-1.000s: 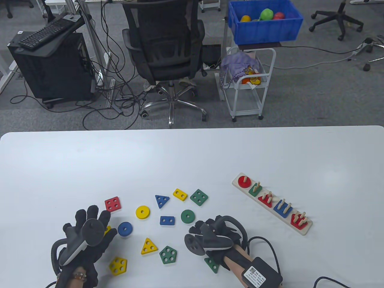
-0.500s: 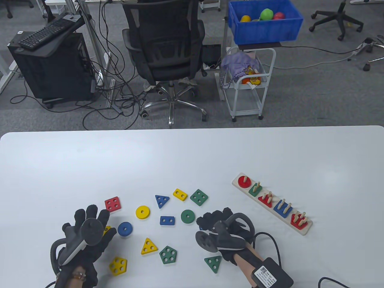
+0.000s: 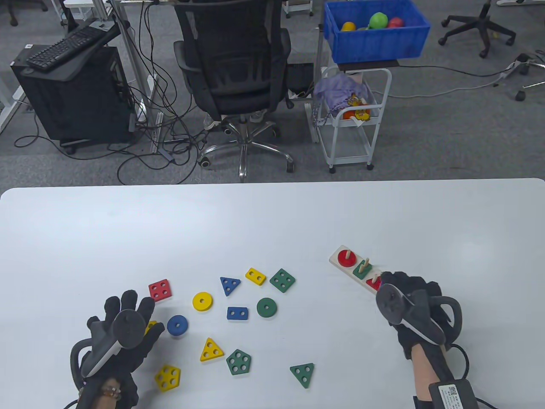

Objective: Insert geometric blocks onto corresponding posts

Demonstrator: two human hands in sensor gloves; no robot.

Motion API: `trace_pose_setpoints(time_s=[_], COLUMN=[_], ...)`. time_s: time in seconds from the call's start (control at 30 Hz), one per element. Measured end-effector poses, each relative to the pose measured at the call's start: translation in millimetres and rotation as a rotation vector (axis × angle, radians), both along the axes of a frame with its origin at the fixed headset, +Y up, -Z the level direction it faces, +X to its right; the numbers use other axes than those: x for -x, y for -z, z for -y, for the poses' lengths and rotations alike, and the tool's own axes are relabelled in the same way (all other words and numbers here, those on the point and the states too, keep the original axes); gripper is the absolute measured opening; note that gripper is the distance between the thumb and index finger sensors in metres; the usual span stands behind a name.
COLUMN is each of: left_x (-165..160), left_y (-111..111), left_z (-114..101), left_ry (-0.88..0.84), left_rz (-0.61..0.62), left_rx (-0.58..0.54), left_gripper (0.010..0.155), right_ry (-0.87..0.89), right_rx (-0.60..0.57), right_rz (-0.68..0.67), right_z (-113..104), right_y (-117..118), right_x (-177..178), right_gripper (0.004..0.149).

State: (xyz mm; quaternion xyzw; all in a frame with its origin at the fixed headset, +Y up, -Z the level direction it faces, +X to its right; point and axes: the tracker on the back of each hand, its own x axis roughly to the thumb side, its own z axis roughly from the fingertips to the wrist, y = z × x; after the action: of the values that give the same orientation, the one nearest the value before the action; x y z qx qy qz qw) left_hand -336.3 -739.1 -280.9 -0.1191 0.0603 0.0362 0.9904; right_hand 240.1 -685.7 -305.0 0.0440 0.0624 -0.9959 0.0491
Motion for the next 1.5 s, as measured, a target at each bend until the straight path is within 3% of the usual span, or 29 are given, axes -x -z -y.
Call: trace_pose_setpoints(time_s=[0.1,0.23,0.77,0.83,0.97,1.2,1.5], left_x=[0,0,0,0,-1,-1,-1], left_y=[0,0,-1,-1,-1,-1,-1], left_z=[0,0,0,0,0,0,0], left_ry=[0.003,0.005,0.008,0.007,0.007,0.007,0.011], left_rz=[0.002,0.002,0.0,0.0,0.001,0.001,0.0], left_rx=[0.003,0.003,0.012,0.012,0.012,0.014,0.018], left_gripper=[0.073,0.073,0.073,0.073,0.073,0.073,0.073], right_ry=[0.013,0.037,0.016,0.012,0.034,0.122,0.07], right_rx=[0.056,0.08,0.158,0.16,0.122,0.13,0.324], right_rz=[0.117,0.166,0.207,0.209,0.181,-0.186,-0.716], right_z=[10,18,30,28,17,3,29], right_y=[-1,-2,0,-1,-3,-1,-30], right_x=[-31,-48,-51,-51,-43,27,150], right_gripper=[0.06,0.061,0.061,0.068,0.068,0.059,0.063])
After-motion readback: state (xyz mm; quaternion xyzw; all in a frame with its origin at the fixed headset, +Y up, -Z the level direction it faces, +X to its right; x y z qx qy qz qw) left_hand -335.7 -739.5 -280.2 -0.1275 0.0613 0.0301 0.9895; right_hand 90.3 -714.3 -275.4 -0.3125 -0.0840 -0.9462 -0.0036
